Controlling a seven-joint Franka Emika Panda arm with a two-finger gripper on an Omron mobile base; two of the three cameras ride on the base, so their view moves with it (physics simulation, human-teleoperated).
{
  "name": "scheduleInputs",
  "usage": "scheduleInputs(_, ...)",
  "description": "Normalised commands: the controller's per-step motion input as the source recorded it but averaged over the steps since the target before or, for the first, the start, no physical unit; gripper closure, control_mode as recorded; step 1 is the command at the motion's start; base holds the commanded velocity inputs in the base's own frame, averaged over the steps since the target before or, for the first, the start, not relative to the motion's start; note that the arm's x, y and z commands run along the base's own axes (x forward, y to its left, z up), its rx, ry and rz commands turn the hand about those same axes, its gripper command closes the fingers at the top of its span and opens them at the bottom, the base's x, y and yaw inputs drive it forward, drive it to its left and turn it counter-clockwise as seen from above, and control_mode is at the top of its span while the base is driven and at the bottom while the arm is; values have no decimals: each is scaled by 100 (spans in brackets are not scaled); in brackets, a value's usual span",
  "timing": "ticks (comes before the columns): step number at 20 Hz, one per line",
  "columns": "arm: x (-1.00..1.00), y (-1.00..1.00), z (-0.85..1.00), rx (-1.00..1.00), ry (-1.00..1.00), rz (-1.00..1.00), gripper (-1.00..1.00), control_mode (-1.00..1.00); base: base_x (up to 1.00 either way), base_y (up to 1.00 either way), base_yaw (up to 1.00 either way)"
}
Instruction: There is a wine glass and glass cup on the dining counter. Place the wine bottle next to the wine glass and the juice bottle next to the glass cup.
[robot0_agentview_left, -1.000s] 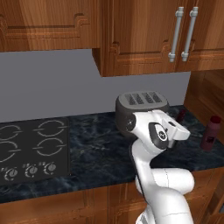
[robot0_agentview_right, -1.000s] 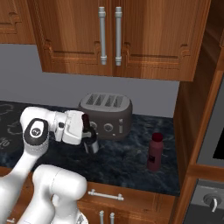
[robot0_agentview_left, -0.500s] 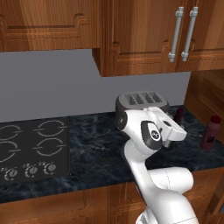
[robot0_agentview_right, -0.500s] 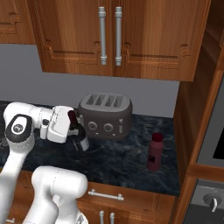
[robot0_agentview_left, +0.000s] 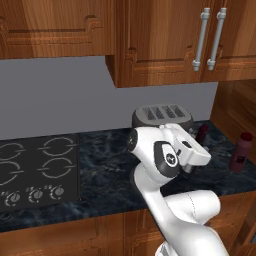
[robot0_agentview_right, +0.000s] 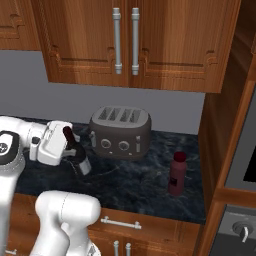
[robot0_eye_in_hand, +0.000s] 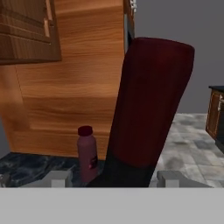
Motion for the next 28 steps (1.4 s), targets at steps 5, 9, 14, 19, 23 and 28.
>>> scheduleInputs(5,-5,9,20,0,1,-9,100,-100,0,0,0)
scheduleInputs(9,0,0,5,0,1,-1,100,-100,0,0,0)
scheduleInputs(14,0,0,0,0,0,0,100,-100,0,0,0)
scheduleInputs(19,0,0,0,0,0,0,100,-100,0,0,0)
scheduleInputs(23,0,0,0,0,0,0,100,100,0,0,0)
scheduleInputs(28,0,0,0,0,0,0,100,100,-23,5,2)
